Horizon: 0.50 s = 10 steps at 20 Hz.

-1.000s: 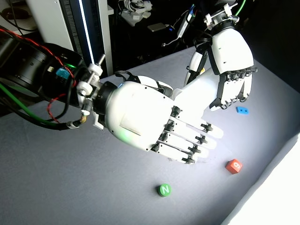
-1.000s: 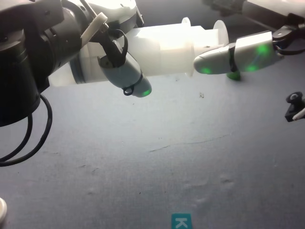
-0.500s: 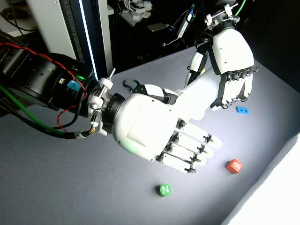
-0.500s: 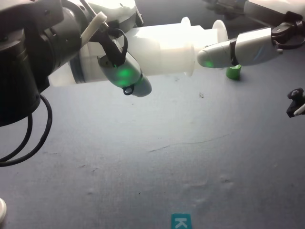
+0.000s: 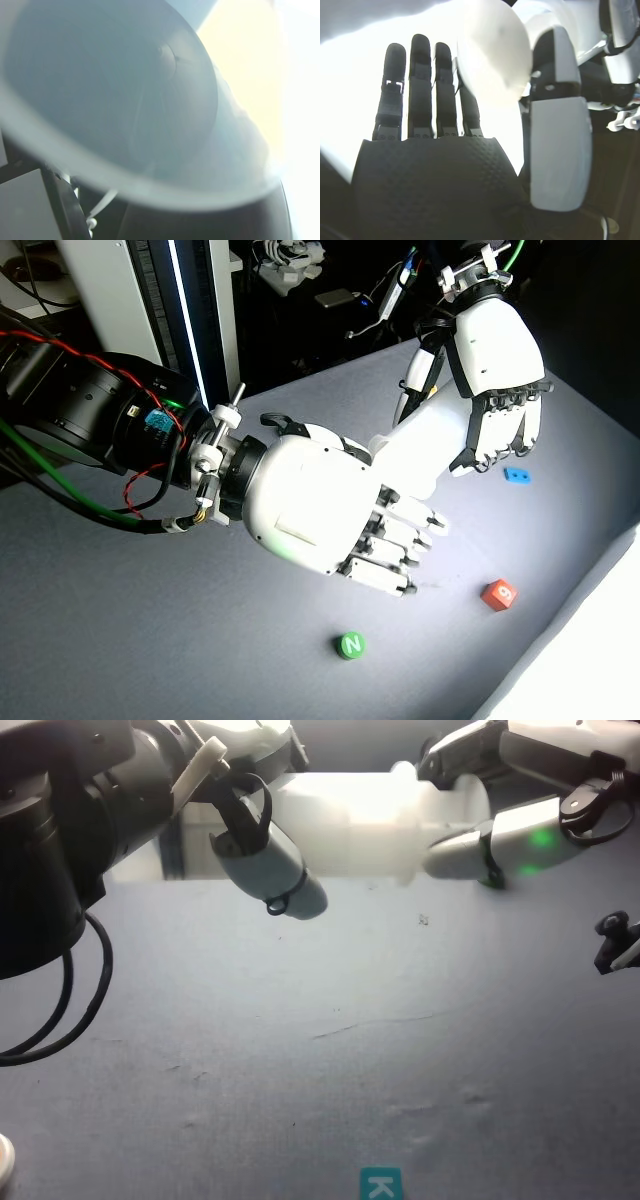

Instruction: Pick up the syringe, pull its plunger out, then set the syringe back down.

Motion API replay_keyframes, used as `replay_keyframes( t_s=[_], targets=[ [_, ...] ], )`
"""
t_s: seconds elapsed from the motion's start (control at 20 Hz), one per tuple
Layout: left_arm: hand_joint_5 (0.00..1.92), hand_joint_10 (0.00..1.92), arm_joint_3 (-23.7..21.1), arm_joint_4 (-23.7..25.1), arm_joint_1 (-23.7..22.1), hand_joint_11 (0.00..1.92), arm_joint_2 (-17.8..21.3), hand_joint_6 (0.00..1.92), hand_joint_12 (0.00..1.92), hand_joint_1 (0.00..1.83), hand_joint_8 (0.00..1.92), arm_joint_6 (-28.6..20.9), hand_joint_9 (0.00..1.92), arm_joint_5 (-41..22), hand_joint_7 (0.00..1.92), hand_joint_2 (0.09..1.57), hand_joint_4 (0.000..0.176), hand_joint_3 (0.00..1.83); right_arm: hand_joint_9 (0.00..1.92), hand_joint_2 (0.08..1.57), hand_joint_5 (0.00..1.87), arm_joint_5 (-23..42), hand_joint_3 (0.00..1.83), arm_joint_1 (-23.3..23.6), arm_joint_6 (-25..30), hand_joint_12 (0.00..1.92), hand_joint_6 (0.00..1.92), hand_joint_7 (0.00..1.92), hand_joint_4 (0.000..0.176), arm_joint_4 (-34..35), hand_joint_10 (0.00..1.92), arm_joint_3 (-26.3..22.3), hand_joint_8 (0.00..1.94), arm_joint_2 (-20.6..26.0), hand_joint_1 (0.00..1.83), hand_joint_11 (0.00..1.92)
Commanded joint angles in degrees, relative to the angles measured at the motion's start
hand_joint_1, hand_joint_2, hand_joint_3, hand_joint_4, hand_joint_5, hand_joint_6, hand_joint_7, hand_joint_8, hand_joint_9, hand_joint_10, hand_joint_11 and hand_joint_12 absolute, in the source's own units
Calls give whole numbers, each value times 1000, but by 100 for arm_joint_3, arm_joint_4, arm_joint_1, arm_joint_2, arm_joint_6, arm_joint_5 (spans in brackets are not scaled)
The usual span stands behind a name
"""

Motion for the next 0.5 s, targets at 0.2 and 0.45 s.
replay_keyframes(
  t_s=[0.2,0.45],
  targets=[
    [898,966,25,435,-125,421,15,977,1397,1214,1287,49,754,-92,897,1163,0,0,795,1159,884,655,0,62,0,1461,1101,888,0,-70,1341,24,1183,77,1360,532],
    [878,1052,13,410,-155,432,15,993,1434,1217,1301,49,746,-124,902,1167,0,1,746,1186,835,674,0,68,15,1536,1188,833,0,-75,1415,23,1249,163,1349,508]
  ],
)
